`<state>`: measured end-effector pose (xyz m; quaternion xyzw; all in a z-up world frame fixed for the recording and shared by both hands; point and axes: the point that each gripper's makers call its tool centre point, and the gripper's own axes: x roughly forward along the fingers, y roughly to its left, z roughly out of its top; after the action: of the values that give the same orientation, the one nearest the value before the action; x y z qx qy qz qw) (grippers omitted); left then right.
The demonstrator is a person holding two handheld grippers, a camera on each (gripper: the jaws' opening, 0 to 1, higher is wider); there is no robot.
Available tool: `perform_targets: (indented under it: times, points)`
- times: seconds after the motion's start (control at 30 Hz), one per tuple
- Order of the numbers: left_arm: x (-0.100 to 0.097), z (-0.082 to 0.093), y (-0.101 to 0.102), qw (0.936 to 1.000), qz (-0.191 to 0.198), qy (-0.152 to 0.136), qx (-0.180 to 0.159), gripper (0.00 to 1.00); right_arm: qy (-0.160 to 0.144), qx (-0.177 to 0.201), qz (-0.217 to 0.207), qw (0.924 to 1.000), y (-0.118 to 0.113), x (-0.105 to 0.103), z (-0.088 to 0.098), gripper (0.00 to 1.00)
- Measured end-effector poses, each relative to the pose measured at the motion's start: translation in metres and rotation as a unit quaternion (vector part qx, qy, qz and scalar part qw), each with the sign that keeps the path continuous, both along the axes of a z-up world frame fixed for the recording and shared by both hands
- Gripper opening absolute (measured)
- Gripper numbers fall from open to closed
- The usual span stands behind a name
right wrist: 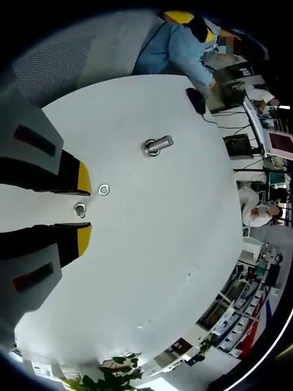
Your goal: Place the washer onto the threaded stud by aligning its center hole with the stud, sliding it down to the base, and recovering from edge contact or off-axis alignment until the washer reaches the visible bottom stop.
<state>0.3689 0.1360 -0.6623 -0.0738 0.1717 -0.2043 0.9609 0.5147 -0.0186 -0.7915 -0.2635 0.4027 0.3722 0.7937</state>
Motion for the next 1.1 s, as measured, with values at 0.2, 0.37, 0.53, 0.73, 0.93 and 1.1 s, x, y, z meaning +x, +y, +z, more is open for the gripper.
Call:
perform_targets:
  times: [0.2, 0.37, 0.53, 0.73, 0.93, 1.1]
  points:
    - [0.0, -0.001, 0.001, 1.0, 0.002, 0.001, 0.0, 0.21, 0.001, 0.0, 0.008, 1.0, 0.006, 0.003, 0.001, 0.2]
    - [0.001, -0.001, 0.0, 1.0, 0.001, 0.003, 0.0, 0.21, 0.0, 0.0, 0.014, 0.9999, 0.008, 0.007, 0.003, 0.2]
    - [0.0, -0.002, 0.0, 1.0, 0.002, 0.005, 0.0, 0.21, 0.002, 0.003, 0.016, 0.9999, 0.01, 0.013, 0.002, 0.2]
    - [0.001, -0.002, 0.002, 1.0, 0.005, 0.006, -0.002, 0.21, 0.005, 0.006, 0.02, 0.9998, 0.017, 0.016, 0.0, 0.2]
    - [0.002, -0.002, 0.004, 0.9999, 0.01, 0.006, -0.005, 0.21, 0.007, 0.003, 0.031, 0.9995, 0.026, 0.017, -0.002, 0.2]
    - [0.002, -0.001, 0.006, 0.9999, 0.013, 0.006, -0.008, 0.21, 0.009, -0.001, 0.036, 0.9993, 0.029, 0.017, -0.004, 0.2]
